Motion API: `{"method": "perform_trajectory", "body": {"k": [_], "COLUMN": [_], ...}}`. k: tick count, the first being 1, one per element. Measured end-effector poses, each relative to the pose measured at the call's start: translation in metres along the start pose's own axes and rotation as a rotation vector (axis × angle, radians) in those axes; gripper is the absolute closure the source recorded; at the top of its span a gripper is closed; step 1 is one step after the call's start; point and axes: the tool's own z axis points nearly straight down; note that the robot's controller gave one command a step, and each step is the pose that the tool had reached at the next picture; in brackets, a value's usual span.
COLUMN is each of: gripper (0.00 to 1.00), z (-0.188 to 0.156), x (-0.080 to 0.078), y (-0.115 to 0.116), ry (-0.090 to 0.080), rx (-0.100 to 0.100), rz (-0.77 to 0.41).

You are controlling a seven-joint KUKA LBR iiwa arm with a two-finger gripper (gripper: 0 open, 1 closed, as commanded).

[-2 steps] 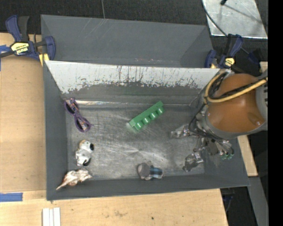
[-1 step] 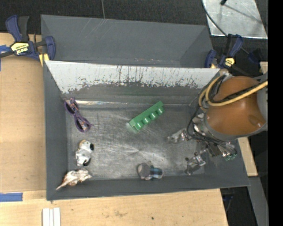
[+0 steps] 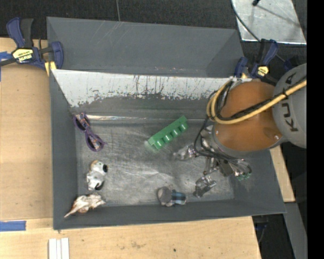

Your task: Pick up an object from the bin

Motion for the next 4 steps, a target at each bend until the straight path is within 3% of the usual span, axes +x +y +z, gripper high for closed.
{"method": "perform_trajectory", "body": {"k": [1,2,4], "gripper": [0.00,1.00,1.00], "z": [0.056,0.056,0.054], "x": [-0.039,-0.120,-0.120], "y": [0.041,-0.023,-0.023], "ry": [-0.001,-0.006,-0.005], "rx": [0.000,-0.002,-0.002], "rz": [-0.111,-0.158,-0.159]}}
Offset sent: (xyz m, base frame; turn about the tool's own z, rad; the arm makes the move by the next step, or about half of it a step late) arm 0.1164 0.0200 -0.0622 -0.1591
